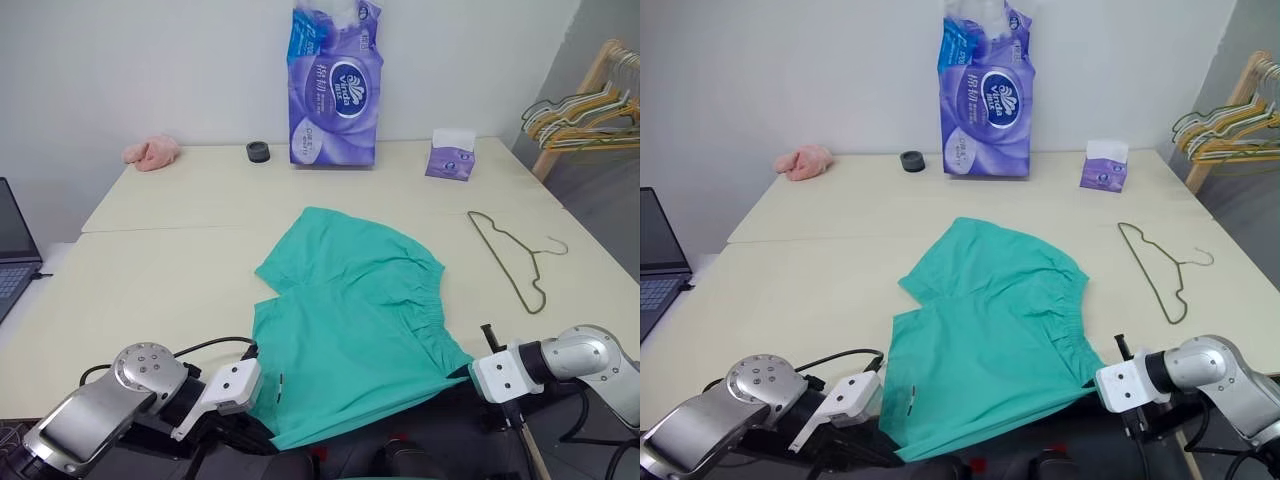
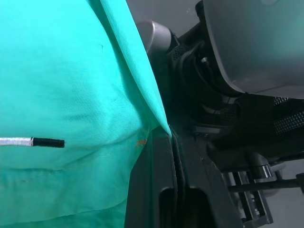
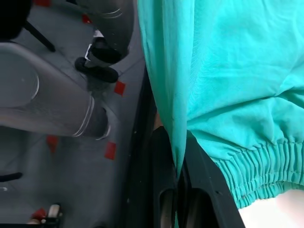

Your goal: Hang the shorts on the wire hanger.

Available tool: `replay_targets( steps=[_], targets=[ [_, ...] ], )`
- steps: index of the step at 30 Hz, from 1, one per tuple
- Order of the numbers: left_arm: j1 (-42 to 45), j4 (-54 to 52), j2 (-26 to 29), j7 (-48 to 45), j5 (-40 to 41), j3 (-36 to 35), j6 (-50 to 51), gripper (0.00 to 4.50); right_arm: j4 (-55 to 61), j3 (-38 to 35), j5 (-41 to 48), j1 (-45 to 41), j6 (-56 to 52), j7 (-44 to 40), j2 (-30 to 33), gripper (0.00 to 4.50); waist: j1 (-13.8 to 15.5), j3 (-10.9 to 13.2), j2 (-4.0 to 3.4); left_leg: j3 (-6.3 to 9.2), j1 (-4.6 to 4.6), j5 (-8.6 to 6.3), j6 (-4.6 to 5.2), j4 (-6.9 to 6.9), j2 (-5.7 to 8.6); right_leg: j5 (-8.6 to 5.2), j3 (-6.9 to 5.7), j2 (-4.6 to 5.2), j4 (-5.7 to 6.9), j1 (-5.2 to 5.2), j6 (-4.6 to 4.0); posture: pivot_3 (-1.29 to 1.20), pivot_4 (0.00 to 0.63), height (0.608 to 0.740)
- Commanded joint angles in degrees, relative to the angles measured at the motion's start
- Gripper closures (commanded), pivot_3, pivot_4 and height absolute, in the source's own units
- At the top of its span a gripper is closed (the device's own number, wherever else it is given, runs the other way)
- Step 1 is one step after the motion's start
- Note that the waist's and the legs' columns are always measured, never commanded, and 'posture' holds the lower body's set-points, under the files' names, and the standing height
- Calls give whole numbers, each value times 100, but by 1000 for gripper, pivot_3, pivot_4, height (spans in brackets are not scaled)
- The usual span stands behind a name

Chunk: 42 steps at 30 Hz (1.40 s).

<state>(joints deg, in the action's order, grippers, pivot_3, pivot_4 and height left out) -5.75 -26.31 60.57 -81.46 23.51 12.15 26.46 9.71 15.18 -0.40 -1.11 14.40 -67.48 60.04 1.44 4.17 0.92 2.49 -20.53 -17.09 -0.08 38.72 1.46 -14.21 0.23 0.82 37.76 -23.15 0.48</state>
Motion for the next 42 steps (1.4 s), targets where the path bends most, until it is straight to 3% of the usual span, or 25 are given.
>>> replay_targets(
  steps=[1,3,6,11,18,21,26,32,42],
  targets=[
    [34,-88,33,45,2,27,55,4500,65,-141,-3,-79,-155,-71,55,4433,1,0,0,0,0,0,0,0,0,0,0,0,0,0,0,39,44,740],
    [73,-110,10,42,128,61,245,4500,135,-135,80,-76,-295,-153,75,4433,1,1,0,-1,0,0,0,0,0,0,1,0,0,0,0,39,44,740],
    [272,-16,-217,292,145,98,413,4500,109,-165,-53,-161,-149,-123,96,3896,6,3,-3,-2,0,0,0,0,0,0,1,-1,0,0,1,35,46,740],
    [447,-25,-368,397,212,105,629,3078,245,-517,204,-85,-294,-352,470,2254,-6,12,-10,-5,1,0,0,1,-1,1,5,-2,0,0,2,27,47,740],
    [819,-42,-1010,1023,378,-30,897,910,443,-1906,1460,194,-1729,-221,597,0,-4,17,-6,-7,3,-1,0,1,-2,5,8,-2,1,1,8,12,48,740],
    [1222,66,-1723,1765,363,-136,871,66,283,-2713,2293,54,-3107,517,110,0,10,18,-6,-9,2,-1,0,1,-2,14,12,-2,-2,3,23,10,48,740],
    [2084,408,-2645,2837,-90,-214,573,66,-188,-3217,2135,-311,-4201,2147,-789,0,4,12,7,-10,-2,-1,0,8,-1,21,19,-2,2,4,25,-11,50,740],
    [2966,765,-2900,2912,-371,41,394,66,-1518,-2956,1493,-1136,-5169,3470,-1263,0,-51,10,-3,-35,1,-1,0,4,5,36,44,-5,6,-4,1,-35,48,740],
    [3338,1081,-2880,2403,-577,362,-80,66,-4030,-2465,988,-2470,-5178,3790,-1592,0,-211,8,-9,-75,15,-11,18,0,0,37,79,-36,2,-4,5,-40,45,740]
  ],
)
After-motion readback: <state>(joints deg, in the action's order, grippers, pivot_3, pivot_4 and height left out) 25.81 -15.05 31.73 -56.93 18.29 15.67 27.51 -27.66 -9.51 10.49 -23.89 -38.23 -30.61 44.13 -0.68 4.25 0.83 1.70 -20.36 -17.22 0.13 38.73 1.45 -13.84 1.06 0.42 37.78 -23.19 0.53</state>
